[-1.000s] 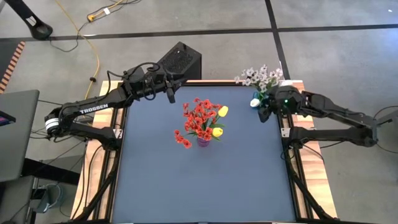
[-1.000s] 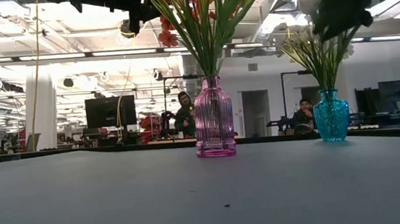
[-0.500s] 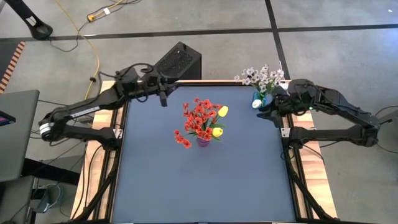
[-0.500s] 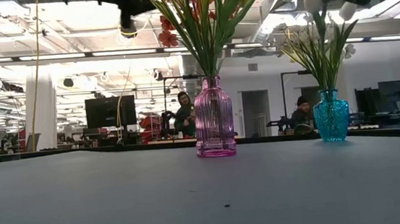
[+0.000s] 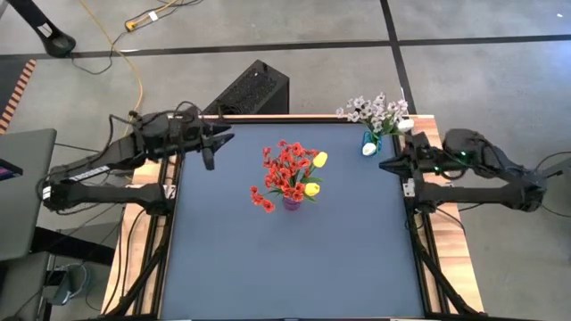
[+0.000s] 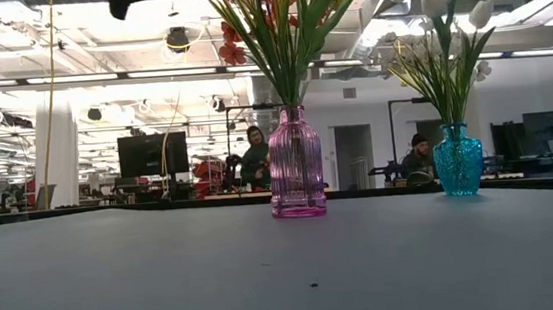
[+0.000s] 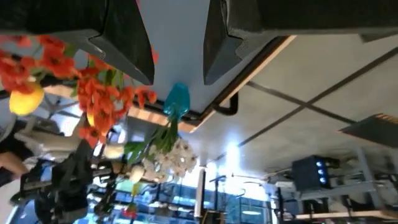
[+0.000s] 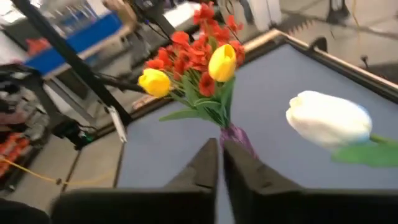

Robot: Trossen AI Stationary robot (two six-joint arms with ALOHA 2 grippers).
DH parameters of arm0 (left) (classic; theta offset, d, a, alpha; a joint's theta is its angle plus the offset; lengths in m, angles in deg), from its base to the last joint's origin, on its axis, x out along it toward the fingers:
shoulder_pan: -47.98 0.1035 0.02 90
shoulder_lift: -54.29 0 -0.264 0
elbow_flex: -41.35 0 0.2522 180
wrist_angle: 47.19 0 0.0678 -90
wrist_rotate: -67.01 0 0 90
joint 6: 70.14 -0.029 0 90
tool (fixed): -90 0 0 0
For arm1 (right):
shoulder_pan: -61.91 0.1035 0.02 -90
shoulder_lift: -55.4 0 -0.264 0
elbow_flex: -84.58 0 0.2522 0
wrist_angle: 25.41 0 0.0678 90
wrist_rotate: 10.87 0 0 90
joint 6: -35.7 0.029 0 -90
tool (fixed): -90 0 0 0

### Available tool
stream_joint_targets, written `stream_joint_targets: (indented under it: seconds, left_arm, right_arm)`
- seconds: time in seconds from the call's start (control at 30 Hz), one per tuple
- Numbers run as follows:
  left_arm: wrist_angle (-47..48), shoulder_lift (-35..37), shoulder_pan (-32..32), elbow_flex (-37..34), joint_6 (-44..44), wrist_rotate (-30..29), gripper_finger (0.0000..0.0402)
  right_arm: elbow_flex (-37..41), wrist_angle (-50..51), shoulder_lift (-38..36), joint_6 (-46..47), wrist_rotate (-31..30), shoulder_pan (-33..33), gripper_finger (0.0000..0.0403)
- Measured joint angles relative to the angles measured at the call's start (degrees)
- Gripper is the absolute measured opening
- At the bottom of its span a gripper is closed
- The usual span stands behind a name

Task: Sort flowers into vase by color
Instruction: Return to Home Position

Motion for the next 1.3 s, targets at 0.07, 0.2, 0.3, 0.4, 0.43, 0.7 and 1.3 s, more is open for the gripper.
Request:
stream_joint_targets:
  seconds: [0.07, 0.2, 0.3, 0.4, 0.43, 0.7, 1.3]
  left_arm:
    - [2.3, 1.4, -2.5, 0.0, -0.6, -4.1, 0.0127]
    - [-0.7, 4.7, -7.0, -5.3, -0.1, -11.2, 0.0127]
    - [-5.5, 8.3, -9.1, -13.4, 2.7, -14.1, 0.0127]
    - [-8.6, 13.0, -9.8, -20.6, 6.6, -14.8, 0.0126]
    - [-9.3, 14.8, -9.9, -22.6, 7.7, -14.7, 0.0125]
    - [-11.9, 29.3, -9.8, -35.3, 13.5, -13.8, 0.0088]
    - [-21.3, 39.9, -9.8, -52.2, 22.4, -12.2, 0.0]
  right_arm:
    - [3.4, -2.2, -3.9, 0.0, 0.0, 0.5, 0.0033]
    - [11.1, -7.1, -11.7, 1.4, -0.3, 0.5, 0.0022]
    - [16.0, -10.3, -17.6, 3.8, -1.5, 0.4, 0.0033]
    - [20.3, -10.1, -22.8, 5.2, -1.5, 0.4, 0.0024]
    - [21.7, -10.1, -24.8, 5.4, -1.5, 0.4, 0.0018]
    - [28.7, -12.9, -26.0, 6.2, -1.2, 0.2, 0.0017]
    - [43.0, -24.3, -26.7, -3.3, 1.4, -2.6, 0.002]
